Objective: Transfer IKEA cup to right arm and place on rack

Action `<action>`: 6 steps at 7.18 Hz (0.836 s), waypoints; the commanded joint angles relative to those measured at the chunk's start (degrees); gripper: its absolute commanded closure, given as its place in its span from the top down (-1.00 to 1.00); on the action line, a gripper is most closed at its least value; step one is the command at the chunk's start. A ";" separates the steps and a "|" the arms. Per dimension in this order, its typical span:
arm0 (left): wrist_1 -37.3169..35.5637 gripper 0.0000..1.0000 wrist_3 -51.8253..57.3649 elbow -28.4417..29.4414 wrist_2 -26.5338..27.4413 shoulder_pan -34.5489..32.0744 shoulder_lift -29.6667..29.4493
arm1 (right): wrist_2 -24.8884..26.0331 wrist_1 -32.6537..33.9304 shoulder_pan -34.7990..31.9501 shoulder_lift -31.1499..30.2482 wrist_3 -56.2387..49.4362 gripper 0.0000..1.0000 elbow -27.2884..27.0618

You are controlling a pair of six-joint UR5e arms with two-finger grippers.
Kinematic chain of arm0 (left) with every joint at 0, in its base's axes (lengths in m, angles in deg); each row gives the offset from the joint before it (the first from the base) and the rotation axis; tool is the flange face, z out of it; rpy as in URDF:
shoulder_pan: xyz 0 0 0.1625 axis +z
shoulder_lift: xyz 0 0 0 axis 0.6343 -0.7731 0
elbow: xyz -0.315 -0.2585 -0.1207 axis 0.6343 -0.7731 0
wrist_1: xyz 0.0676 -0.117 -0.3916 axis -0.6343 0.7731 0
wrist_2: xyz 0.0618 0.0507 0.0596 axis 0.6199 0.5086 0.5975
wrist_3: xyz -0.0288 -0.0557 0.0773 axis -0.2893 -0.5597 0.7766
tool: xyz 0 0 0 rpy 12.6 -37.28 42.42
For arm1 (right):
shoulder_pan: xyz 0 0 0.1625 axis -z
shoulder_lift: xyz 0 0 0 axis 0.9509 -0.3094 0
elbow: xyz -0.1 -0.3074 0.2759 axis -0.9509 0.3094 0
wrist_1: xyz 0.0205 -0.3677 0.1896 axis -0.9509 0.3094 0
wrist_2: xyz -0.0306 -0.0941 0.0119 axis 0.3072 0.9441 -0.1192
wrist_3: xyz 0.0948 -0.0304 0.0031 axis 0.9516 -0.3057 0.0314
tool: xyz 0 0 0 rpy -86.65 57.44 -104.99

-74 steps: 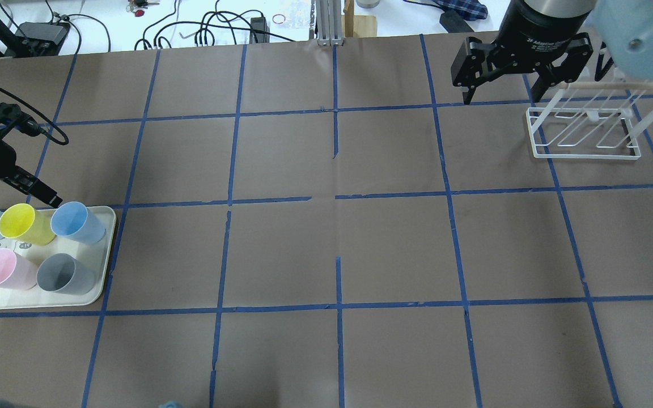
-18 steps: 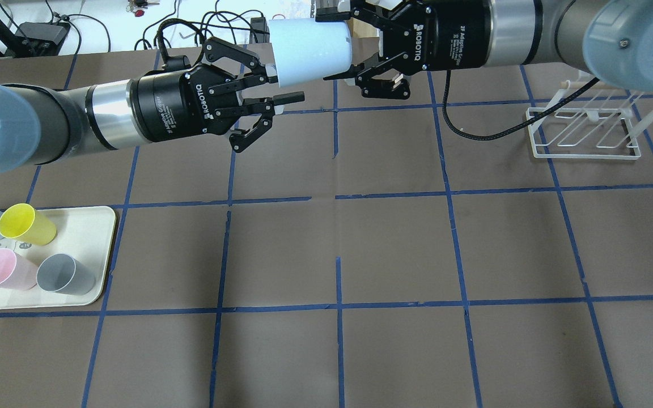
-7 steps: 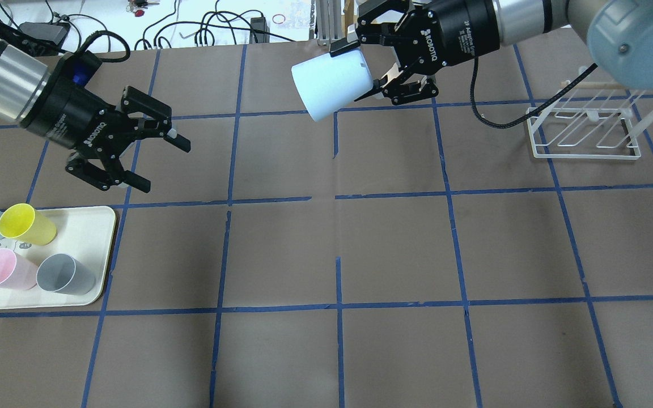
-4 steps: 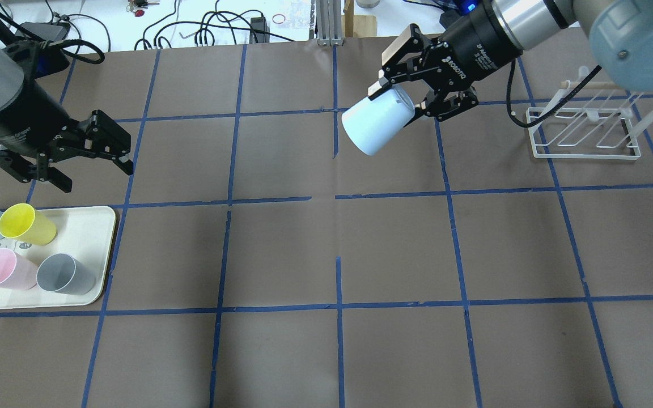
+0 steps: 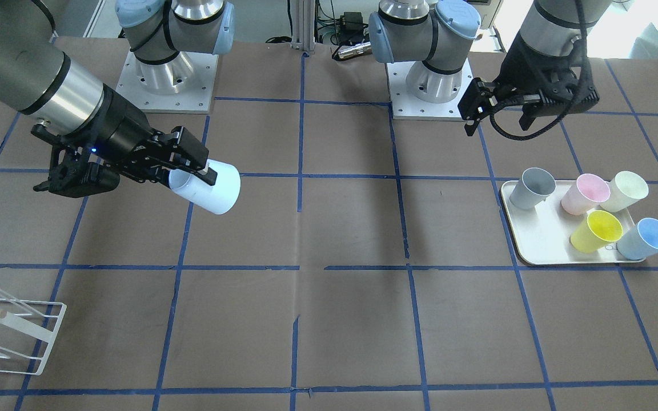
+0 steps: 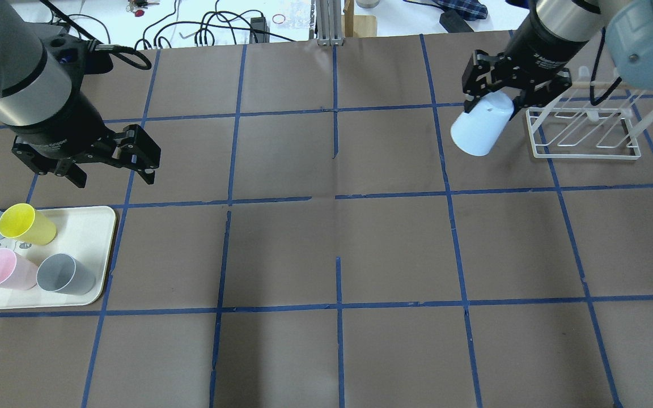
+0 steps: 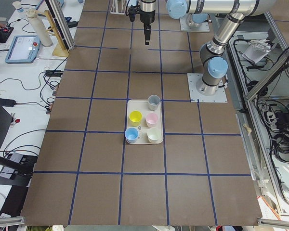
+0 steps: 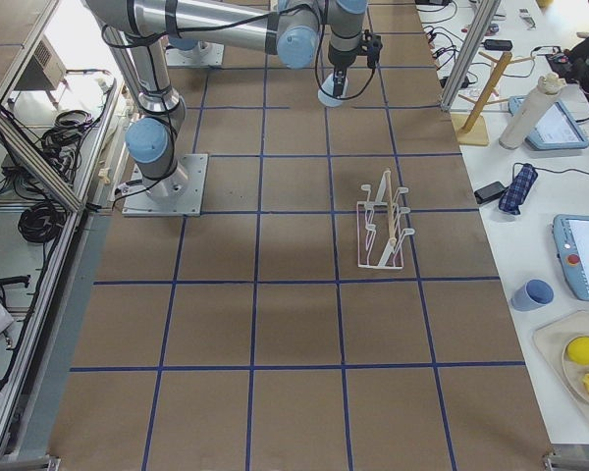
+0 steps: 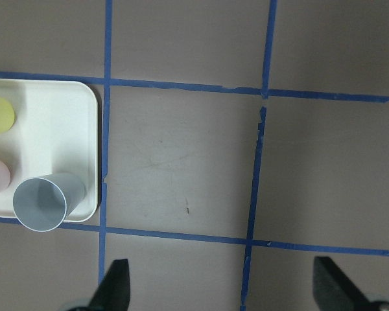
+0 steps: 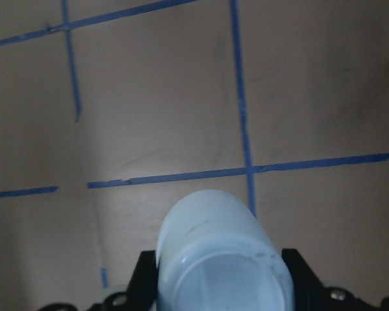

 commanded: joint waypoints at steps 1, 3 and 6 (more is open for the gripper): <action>0.72 1.00 0.20 -1.31 -2.54 -0.53 1.65 | 13.97 10.50 3.21 0.96 -2.58 -0.71 0.00; 0.99 1.00 0.20 -2.81 -2.28 -0.53 2.71 | 15.22 15.96 7.24 3.85 -7.68 -0.78 0.00; 0.99 1.00 0.20 -2.90 -2.28 -0.53 2.80 | 14.44 18.09 9.63 8.07 -8.31 -0.82 -0.09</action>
